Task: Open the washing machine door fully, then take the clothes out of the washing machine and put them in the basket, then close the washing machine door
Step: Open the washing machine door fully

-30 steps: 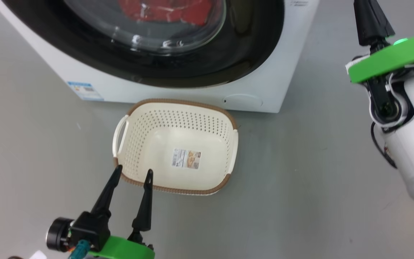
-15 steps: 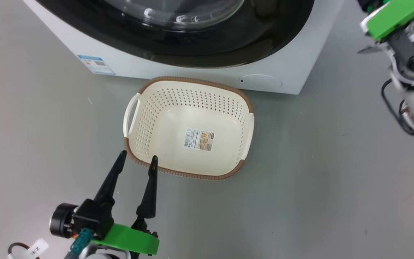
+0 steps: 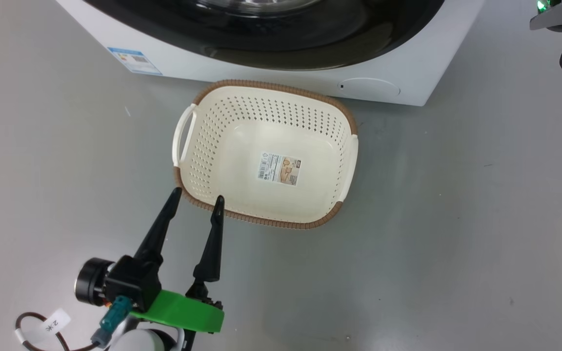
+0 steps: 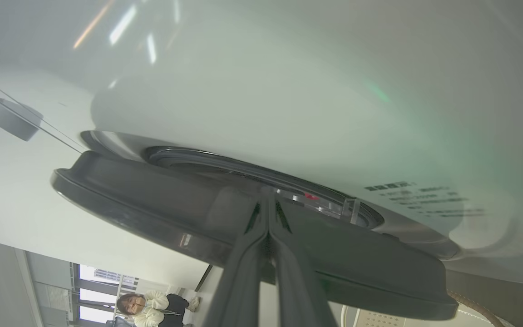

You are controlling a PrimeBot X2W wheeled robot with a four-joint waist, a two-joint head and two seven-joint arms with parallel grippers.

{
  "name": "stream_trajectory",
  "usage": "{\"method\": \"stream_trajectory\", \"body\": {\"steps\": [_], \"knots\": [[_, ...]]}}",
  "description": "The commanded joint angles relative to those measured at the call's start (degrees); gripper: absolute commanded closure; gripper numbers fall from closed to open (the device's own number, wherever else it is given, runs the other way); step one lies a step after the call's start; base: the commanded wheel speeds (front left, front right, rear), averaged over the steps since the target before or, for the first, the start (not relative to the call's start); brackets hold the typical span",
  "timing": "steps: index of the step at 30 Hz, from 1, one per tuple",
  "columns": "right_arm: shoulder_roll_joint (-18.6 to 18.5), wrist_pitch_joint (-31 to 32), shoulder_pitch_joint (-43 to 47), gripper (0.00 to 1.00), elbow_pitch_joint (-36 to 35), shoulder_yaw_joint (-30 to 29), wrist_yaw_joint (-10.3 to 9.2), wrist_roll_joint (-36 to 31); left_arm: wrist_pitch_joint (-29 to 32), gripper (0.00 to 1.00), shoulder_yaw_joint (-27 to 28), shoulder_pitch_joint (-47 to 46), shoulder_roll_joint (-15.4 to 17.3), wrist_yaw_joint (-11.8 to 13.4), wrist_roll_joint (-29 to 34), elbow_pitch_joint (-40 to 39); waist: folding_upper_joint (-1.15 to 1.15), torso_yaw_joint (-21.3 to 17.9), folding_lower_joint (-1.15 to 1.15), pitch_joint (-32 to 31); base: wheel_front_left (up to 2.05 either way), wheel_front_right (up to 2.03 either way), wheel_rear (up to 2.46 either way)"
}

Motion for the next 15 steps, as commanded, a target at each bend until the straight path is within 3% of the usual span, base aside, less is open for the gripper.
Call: {"method": "stream_trajectory", "body": {"steps": [1, 15], "knots": [[0.95, 1.18, -0.94, 1.00, -0.64, 0.17, 0.03, -0.04, -0.68, 0.00, 1.55, -0.47, 0.69, 0.70, -1.00, -1.22, 0.00, 0.36, 0.00, 0.59, 0.00, 0.00, 0.00], [2.83, 9.87, -5.87, 1.00, 5.49, 0.89, 0.03, -0.29, -0.68, 0.00, -0.64, -2.02, 0.69, 1.33, -2.47, -1.57, 0.00, 2.27, 0.00, 2.83, 0.00, 0.00, 0.00]]}}
